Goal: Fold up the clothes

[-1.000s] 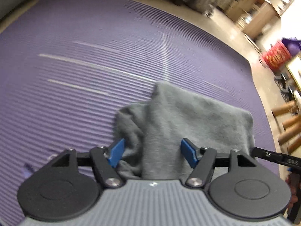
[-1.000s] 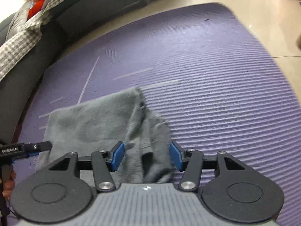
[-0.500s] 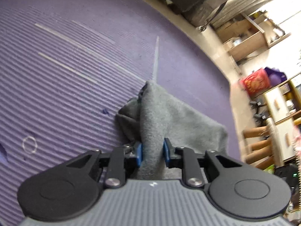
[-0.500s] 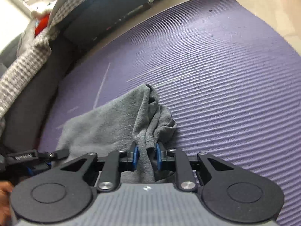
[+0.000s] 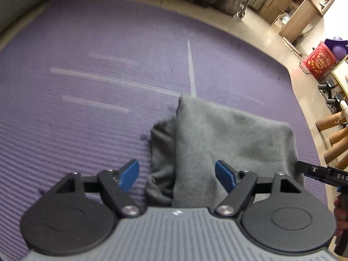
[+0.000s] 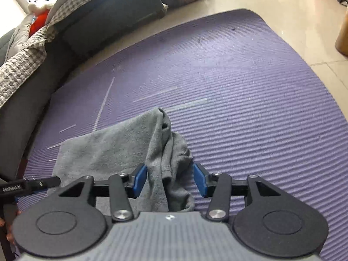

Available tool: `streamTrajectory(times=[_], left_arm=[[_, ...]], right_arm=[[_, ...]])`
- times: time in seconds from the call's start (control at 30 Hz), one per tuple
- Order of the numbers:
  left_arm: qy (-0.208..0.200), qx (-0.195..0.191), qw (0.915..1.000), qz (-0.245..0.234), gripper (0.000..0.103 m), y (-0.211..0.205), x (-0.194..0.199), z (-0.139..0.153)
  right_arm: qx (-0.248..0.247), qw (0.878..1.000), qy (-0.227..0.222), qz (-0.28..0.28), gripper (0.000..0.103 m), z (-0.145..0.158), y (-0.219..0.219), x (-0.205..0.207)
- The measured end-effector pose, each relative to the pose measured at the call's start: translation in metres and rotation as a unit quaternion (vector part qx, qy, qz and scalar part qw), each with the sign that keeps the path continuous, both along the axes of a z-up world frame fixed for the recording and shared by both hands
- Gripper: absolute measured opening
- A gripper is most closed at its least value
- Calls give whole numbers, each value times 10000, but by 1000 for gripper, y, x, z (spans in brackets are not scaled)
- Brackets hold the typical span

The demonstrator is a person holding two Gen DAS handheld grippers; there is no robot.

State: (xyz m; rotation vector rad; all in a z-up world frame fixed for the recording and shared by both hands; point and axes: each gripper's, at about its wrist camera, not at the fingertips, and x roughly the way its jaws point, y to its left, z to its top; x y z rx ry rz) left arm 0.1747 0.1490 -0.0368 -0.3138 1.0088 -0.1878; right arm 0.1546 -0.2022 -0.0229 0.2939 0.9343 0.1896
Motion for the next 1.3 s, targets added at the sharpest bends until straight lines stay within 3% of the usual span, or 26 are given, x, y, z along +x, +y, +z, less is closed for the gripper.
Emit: streamTrajectory(times=[0.07, 0.1, 0.13, 0.17, 0.27, 0.37, 0.43, 0.5, 0.57, 0.6, 0.63, 0.67, 0.8, 0.93, 1.03, 1.17, 1.3], left_arm=[[-432, 679, 9967, 67, 75, -14, -2, 17], [-590, 824, 9948, 45, 75, -19, -2, 23], [-1014, 958, 9901, -143, 75, -31, -6, 34], [-1308, 929, 9866, -304, 75, -38, -9, 42], [-1588, 560, 9831, -711, 74, -49, -11, 42], [-1164, 307, 9895, -803, 72, -48, -5, 13], [-1101, 339, 9907, -730, 60, -39, -8, -3], [-1151, 312, 9909, -630, 55, -28, -12, -3], [-1068, 215, 9932, -402, 55, -20, -11, 2], [-1026, 166, 9942, -288, 60, -16, -11, 4], [-905, 272, 9954, -122, 71, -14, -11, 8], [-769, 406, 9962, 54, 73, -12, -11, 13], [-493, 569, 9969, 229, 75, -7, -18, 33], [-503, 803, 9951, 276, 100, -20, -35, 73], [-533, 1098, 9917, 409, 102, -38, -56, 95], [-409, 1055, 9926, 432, 103, -63, -79, 97], [-189, 1184, 9921, 374, 103, -77, -96, 93]], right_arm=[[-361, 9988, -290, 135, 48, 6, 15, -4], [-541, 9974, -435, 202, 48, 9, 22, -6], [-701, 9951, -628, 318, 48, 13, 31, -8], [-794, 9920, -858, 473, 48, 18, 39, -10], [-728, 9847, -1220, 1013, 48, 21, 63, -13], [-709, 9831, -1124, 1262, 48, 14, 75, -14], [-795, 9855, -860, 1230, 48, 0, 70, -13], [-862, 9853, -873, 1191, 40, -9, 57, -13], [-631, 9898, -788, 1007, 38, -4, 42, -10], [-508, 9920, -730, 893, 38, -2, 39, -8], [-439, 9934, -700, 799, 38, 0, 37, -6], [-369, 9946, -670, 704, 39, 1, 36, -4], [-909, 9910, -835, 524, 53, 31, 38, -13], [-1185, 9879, -720, 698, 55, 59, 46, -27], [-1350, 9866, -525, 747, 59, 78, 56, -37], [-1549, 9834, -500, 800, 82, 96, 63, -63], [-1872, 9781, -512, 752, 83, 108, 59, -90]])
